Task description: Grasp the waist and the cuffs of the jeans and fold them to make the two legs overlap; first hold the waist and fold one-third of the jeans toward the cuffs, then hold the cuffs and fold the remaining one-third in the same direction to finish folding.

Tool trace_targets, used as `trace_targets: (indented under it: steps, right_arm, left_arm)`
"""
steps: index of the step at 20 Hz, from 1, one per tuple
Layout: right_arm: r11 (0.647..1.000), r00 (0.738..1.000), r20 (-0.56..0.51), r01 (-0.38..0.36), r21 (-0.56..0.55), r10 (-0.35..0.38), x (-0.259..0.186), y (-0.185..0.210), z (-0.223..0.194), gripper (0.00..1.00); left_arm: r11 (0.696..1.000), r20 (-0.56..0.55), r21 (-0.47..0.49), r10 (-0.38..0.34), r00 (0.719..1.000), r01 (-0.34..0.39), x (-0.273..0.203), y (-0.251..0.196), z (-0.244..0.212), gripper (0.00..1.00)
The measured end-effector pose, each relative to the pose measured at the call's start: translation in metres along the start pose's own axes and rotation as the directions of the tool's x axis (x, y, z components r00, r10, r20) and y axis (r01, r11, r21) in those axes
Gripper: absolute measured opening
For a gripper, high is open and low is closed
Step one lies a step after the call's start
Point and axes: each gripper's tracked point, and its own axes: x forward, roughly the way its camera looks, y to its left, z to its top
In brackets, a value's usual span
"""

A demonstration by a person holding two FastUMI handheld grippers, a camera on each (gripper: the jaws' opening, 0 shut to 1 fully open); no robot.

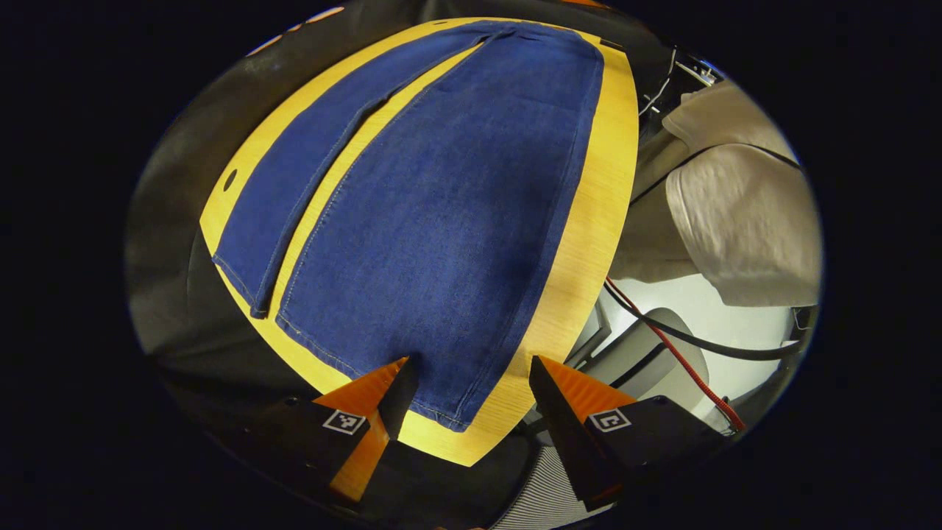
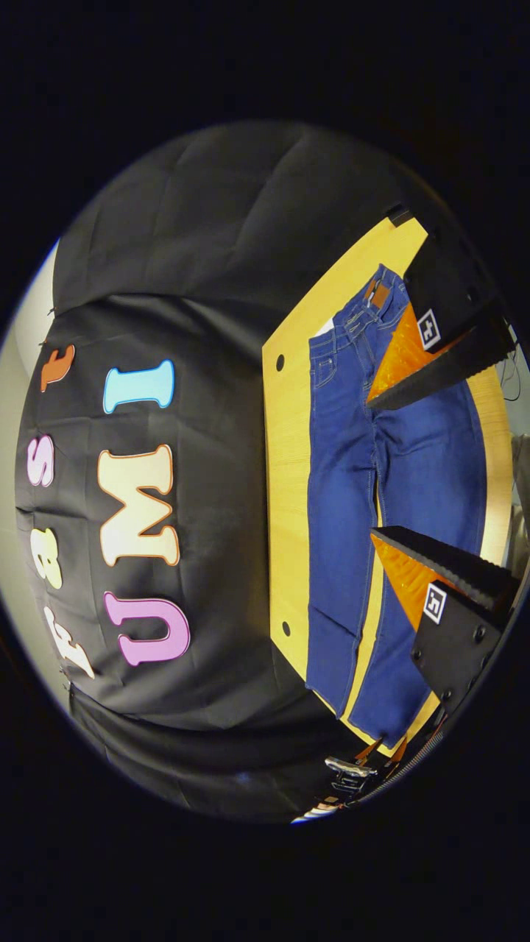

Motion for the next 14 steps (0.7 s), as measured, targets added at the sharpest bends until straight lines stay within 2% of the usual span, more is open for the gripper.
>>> trace_targets:
  steps: [7,12,14]
  right_arm:
    - [1.000,1.000,-0.014,0.001,-0.010,-0.001,0.008,0.001,-0.005,0.98]
    - [1.000,1.000,-0.022,0.009,0.018,-0.009,0.011,-0.005,-0.014,0.98]
    - [0.999,1.000,-0.023,0.022,0.028,-0.021,0.011,-0.011,-0.016,0.98]
  left_arm:
    - [0.994,-0.065,-0.028,-0.108,0.992,0.107,0.005,-0.005,0.001,0.89]
    - [0.992,-0.124,-0.025,-0.125,0.984,0.123,0.005,-0.001,0.008,0.90]
    - [0.992,-0.135,-0.044,-0.123,0.983,0.119,0.006,0.000,0.010,0.86]
